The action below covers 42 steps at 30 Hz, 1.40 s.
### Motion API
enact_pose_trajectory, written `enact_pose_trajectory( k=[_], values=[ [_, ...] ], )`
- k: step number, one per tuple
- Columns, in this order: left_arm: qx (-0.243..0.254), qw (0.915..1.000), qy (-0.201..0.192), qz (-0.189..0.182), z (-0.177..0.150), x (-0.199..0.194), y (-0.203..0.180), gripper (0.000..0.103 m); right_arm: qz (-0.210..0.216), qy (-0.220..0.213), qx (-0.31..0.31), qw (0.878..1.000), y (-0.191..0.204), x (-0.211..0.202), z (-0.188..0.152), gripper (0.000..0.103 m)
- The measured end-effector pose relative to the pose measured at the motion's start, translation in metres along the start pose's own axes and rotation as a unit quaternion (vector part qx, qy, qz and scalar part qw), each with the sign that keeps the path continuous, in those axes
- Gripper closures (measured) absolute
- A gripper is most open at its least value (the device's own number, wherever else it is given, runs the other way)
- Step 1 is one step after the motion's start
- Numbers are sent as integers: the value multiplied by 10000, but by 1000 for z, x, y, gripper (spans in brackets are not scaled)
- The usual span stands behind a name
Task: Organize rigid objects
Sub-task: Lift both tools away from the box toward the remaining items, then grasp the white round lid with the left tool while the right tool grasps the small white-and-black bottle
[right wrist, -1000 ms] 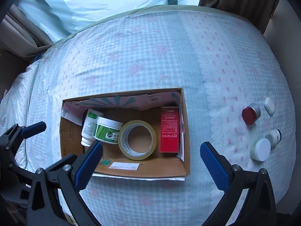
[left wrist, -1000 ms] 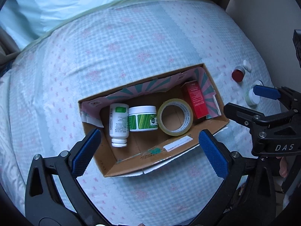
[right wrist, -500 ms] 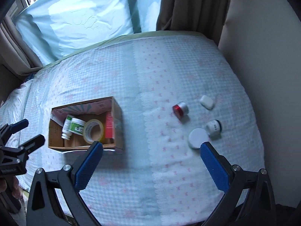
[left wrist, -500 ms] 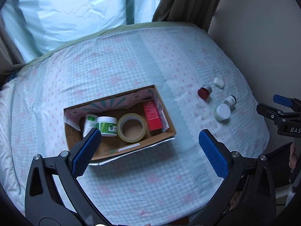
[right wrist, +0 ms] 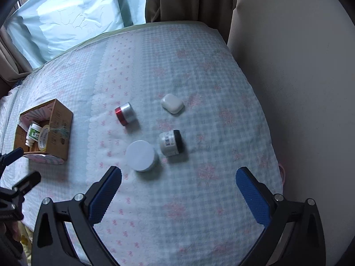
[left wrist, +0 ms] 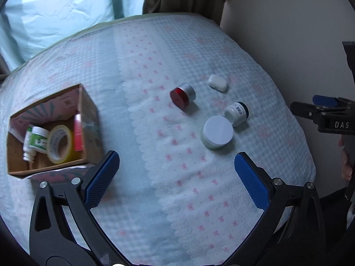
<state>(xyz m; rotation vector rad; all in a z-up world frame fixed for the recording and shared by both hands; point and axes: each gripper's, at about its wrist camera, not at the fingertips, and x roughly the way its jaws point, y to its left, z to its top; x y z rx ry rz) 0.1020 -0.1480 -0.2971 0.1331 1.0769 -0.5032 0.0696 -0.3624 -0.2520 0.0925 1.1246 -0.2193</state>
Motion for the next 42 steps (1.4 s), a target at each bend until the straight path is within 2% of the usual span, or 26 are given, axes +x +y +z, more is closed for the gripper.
enact_pose_trajectory(
  k=[2, 8, 11, 14, 17, 20, 23, 25, 27, 29, 31, 42],
  values=[
    [86, 10000, -9, -24, -8, 33, -19, 0, 80, -153, 3, 9999, -8, 19, -2, 0],
    [109, 9995, 29, -284, -18, 123, -44, 0, 173, -317, -176, 9992, -7, 83, -1, 1],
    [123, 9994, -67, -324, -18, 155, -54, 0, 197, -343, -282, 9988, -1, 111, 1, 1],
    [219, 9990, -246, -293, -18, 175, -62, 0, 269, -296, -347, 9986, 3, 135, 1, 6],
    [363, 9983, -340, -288, -18, 188, -68, 0, 329, -233, -373, 9985, 6, 152, 0, 8],
    [500, 9976, -415, -228, -17, 197, -72, 3, 352, -170, -461, 9982, 9, 163, 1, 20],
    [528, 9975, -405, -231, -16, 204, -72, 13, 373, -116, -507, 9979, 10, 172, 2, 22],
    [540, 9974, -437, -216, -14, 206, -72, 17, 432, -55, -523, 9977, 11, 177, 3, 30],
    [566, 9970, -477, -211, -13, 207, -73, 29, 503, -31, -529, 9973, 12, 181, 4, 35],
    [627, 9964, -500, -270, -12, 207, -74, 35, 586, -10, -571, 9966, 14, 182, 5, 45],
    [657, 9963, -511, -226, -11, 207, -74, 35, 646, 12, -619, 9960, 17, 183, 5, 52],
    [582, 9969, -461, -270, -9, 202, -73, 36, 708, 30, -543, 9960, 16, 182, 8, 53]
  ],
)
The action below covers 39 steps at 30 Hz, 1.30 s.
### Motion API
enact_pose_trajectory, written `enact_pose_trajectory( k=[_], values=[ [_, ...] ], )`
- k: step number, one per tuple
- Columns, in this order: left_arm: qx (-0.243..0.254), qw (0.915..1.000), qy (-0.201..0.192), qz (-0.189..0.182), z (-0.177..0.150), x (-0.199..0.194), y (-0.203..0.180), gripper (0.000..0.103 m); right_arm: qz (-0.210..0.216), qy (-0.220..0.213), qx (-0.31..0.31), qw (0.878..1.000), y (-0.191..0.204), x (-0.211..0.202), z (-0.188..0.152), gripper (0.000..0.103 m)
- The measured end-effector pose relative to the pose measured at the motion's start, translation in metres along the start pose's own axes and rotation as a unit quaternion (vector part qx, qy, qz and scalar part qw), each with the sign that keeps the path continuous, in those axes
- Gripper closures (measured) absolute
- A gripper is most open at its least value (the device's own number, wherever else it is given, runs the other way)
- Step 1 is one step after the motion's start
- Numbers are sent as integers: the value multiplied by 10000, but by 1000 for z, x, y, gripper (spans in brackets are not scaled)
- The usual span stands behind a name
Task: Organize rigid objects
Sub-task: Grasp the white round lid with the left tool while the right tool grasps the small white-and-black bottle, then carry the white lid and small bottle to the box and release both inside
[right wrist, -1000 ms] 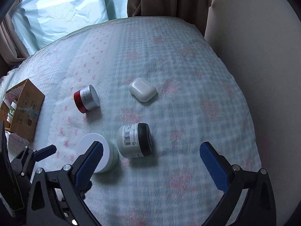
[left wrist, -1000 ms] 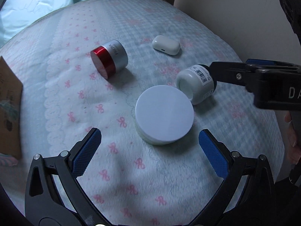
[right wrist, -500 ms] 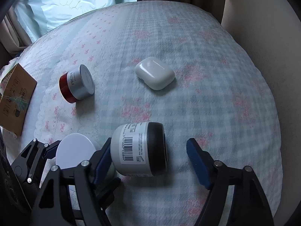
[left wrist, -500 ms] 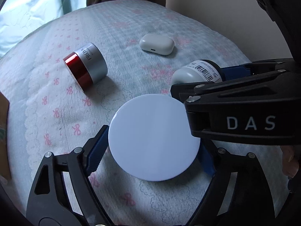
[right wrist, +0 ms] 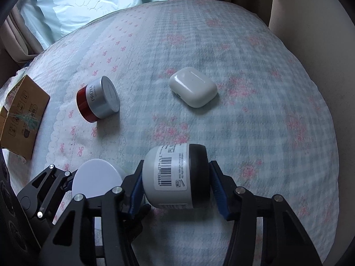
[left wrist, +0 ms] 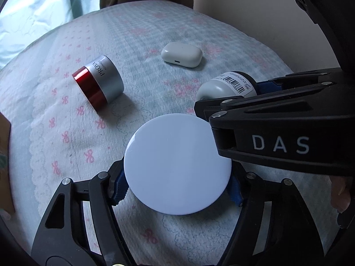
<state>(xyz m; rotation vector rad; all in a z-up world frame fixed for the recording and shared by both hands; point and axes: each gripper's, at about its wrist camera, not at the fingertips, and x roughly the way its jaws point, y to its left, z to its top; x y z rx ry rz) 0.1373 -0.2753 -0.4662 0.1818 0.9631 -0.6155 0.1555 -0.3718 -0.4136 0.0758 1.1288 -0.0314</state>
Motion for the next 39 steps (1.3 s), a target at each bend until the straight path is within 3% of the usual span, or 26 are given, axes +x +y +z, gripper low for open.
enact_pose_trajectory(
  k=[11, 19, 28, 34, 39],
  values=[
    [-38, 10000, 5, -24, 0, -33, 7, 36, 54, -118, 349, 9993, -2, -29, 4, 54],
    [-216, 9997, 23, -100, 15, -102, 33, 36, 24, -304, 465, 9985, 23, -92, 20, 54],
    [-295, 9991, -292, -38, 44, -225, 85, 36, 42, -550, 463, 9974, 95, -184, 43, 54],
    [-434, 9979, -460, 135, 49, -299, 147, 36, 103, -663, 373, 9970, 162, -226, 61, 54],
    [-574, 9966, -477, 351, 46, -342, 210, 36, 303, -681, 308, 9967, 225, -239, 73, 54]
  ],
)
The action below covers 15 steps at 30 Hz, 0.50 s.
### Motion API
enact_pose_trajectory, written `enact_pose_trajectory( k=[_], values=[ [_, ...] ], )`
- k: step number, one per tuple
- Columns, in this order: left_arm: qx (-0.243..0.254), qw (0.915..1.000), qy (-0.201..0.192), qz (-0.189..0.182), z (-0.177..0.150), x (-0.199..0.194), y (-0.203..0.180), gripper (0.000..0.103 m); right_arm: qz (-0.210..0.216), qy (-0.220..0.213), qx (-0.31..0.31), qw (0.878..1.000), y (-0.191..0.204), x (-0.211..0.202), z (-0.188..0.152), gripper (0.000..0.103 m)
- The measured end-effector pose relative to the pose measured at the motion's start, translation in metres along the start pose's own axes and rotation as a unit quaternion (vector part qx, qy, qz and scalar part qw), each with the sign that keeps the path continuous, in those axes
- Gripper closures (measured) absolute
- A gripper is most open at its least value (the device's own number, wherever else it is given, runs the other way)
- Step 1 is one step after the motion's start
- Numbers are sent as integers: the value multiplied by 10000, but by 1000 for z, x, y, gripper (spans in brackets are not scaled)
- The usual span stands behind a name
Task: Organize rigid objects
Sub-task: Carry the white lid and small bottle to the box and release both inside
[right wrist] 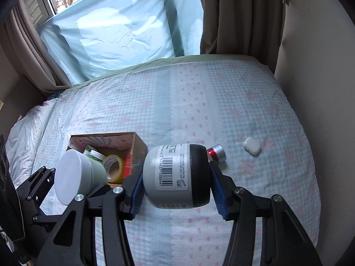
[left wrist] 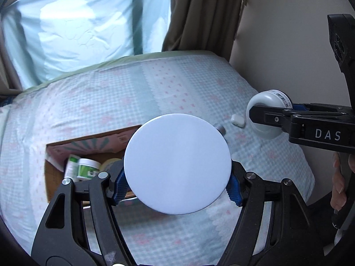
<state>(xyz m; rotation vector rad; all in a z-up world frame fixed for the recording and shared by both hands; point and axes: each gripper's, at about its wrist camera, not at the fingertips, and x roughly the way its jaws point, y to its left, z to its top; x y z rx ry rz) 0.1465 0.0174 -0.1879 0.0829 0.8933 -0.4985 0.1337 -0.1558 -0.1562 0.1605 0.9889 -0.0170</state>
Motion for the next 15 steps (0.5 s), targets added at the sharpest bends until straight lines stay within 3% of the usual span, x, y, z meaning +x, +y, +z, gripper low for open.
enact_pose_trajectory(
  k=[8, 15],
  values=[
    [-219, 9990, 165, 360, -15, -27, 117, 36, 341, 140, 46, 9993, 93, 22, 5, 54],
    [-320, 9968, 526, 508, -39, -9, 206, 36, 567, 528, 447, 9960, 146, 74, -3, 54]
  ],
)
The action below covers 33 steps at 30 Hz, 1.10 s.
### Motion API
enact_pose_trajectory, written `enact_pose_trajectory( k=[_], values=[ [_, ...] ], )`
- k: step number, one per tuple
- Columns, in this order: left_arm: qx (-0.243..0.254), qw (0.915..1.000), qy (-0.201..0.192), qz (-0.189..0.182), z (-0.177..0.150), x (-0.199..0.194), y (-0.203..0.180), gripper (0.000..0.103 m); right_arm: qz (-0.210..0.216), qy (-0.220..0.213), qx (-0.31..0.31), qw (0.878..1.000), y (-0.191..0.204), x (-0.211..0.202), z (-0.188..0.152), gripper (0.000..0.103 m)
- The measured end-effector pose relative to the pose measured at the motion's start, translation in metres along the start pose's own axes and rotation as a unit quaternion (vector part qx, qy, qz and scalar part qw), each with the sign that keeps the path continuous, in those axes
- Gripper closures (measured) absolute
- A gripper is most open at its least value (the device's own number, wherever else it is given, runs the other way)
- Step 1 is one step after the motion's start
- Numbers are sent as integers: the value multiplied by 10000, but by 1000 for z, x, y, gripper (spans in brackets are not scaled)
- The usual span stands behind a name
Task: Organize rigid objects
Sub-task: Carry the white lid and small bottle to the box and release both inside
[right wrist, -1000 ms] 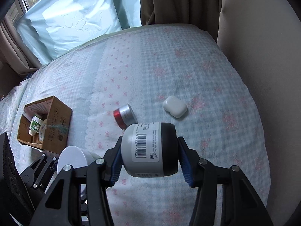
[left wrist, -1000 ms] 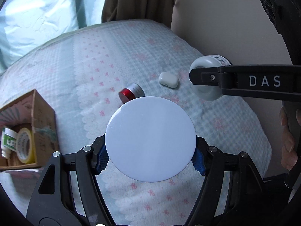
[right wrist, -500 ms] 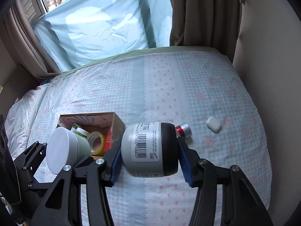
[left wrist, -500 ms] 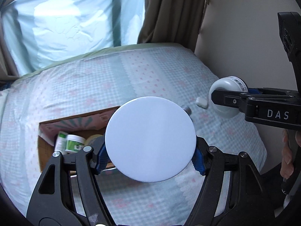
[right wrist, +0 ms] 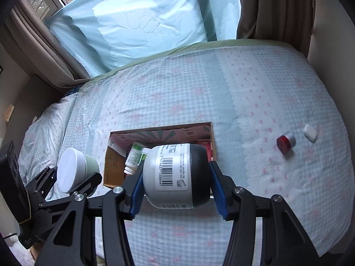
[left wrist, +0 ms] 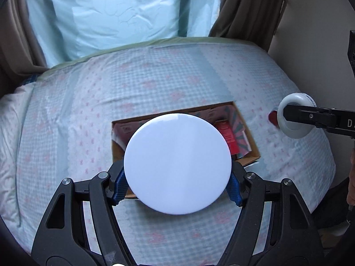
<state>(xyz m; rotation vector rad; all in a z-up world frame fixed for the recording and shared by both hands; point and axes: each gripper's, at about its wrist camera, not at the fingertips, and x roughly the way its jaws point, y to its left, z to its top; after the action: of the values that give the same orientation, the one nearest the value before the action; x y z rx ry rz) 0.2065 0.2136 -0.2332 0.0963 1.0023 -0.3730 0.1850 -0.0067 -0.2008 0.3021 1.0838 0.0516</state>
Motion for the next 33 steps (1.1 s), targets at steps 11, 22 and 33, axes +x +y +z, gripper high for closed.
enact_pose_trajectory(
  k=[11, 22, 33],
  values=[
    [-296, 9960, 833, -96, -20, 99, 60, 36, -104, 751, 403, 9963, 22, 102, -9, 54],
    [144, 9933, 1141, -58, -27, 141, 41, 36, -336, 1259, 313, 9910, 15, 163, -16, 54],
    [205, 9822, 1858, -161, -33, 157, 39, 11, -66, 1490, 518, 9875, 13, 186, -17, 41]
  ],
)
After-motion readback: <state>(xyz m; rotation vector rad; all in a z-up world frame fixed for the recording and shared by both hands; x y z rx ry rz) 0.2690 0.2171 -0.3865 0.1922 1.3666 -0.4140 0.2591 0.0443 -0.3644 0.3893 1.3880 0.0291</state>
